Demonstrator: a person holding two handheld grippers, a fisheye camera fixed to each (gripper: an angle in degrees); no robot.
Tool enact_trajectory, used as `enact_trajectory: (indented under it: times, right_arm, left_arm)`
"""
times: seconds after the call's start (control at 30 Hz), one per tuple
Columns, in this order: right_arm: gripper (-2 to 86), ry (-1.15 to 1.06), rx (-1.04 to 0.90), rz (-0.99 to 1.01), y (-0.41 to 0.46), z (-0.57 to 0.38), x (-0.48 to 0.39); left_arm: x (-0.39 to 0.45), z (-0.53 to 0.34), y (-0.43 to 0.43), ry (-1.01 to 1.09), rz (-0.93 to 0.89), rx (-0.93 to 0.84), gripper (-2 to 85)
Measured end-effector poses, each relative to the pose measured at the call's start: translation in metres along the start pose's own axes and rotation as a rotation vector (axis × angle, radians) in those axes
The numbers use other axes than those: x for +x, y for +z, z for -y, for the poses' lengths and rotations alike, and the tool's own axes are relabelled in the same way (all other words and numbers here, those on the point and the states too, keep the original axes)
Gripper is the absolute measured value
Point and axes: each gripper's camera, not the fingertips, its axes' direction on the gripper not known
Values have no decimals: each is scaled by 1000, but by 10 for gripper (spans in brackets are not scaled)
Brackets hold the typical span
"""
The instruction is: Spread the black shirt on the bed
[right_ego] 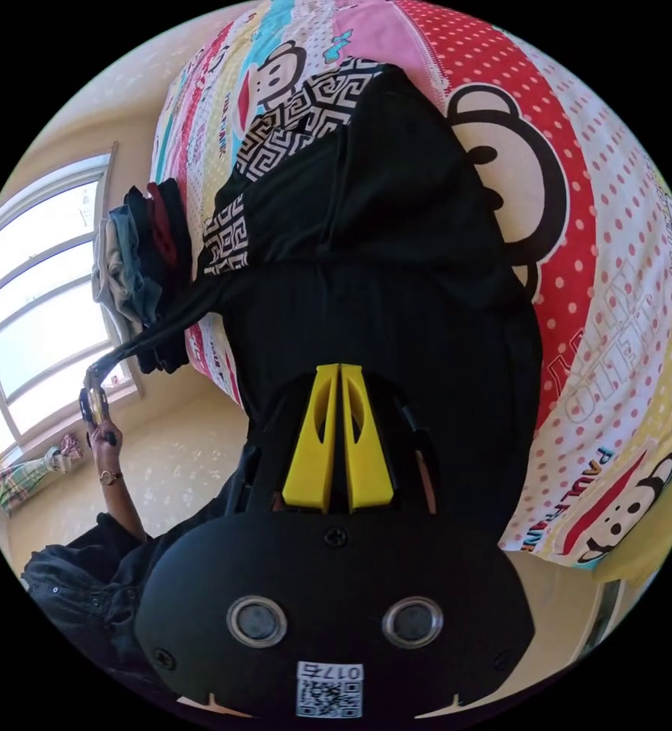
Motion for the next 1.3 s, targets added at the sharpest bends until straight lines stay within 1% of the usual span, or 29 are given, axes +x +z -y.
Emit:
enact_trajectory:
  times: [0.03,0.07,0.13,0.17,0.23,0.3,0.33,0.47,0.57,0.67,0.73,0.77,0.83,0.87,0.9,0.93,1.0,1.1,1.2,1.3]
  right_arm:
    - [6,6,6,4,0,-2,2]
    - [6,21,22,20,-1,-5,8]
    - [8,47,58,59,-3,-12,16]
    - [10,64,84,85,-5,-17,21]
    - [12,85,119,112,-8,-25,28]
    - [19,98,161,145,-13,-34,34]
    - [21,91,173,151,-15,-34,33]
    - [38,-5,261,87,-28,-16,6]
    - [60,-66,269,11,-20,24,-21]
    - [80,-37,277,16,-5,70,-35]
    - [87,11,247,10,8,95,-36]
    - [88,29,201,-5,21,111,-36]
    - [76,44,144,-63,38,125,-37]
    - [58,59,165,-113,39,126,-38]
    - [39,68,221,-108,32,122,-38]
    - [29,70,255,-82,26,119,-37]
    - [15,92,386,17,-2,105,-30]
    - [7,162,528,44,-35,90,-9]
    - [5,248,586,42,-50,88,23]
    - [3,339,582,46,-43,91,57]
  left_arm:
    - [30,-3,37,94,-35,-80,39]
    - [43,-6,58,138,-58,-128,39]
    - [86,-36,151,268,-140,-333,39]
    - [94,-47,175,284,-155,-382,39]
    - [113,-107,268,333,-184,-579,39]
    - [116,-152,316,339,-149,-663,39]
    - [114,-173,333,313,-143,-672,39]
    - [98,-200,336,205,-179,-644,38]
    - [83,-207,316,170,-118,-618,38]
    - [72,-211,301,168,-58,-620,38]
    - [67,-212,292,156,-44,-616,38]
    - [66,-212,291,153,-41,-613,38]
    - [64,-213,285,137,-41,-602,38]
    - [63,-213,285,133,-42,-602,38]
    - [63,-213,283,127,-45,-603,38]
    - [63,-213,282,129,-48,-607,38]
    - [66,-212,281,146,-51,-619,37]
    - [73,-213,284,186,-54,-648,38]
    - [79,-214,288,226,-51,-670,38]
    - [81,-220,297,257,-21,-705,38]
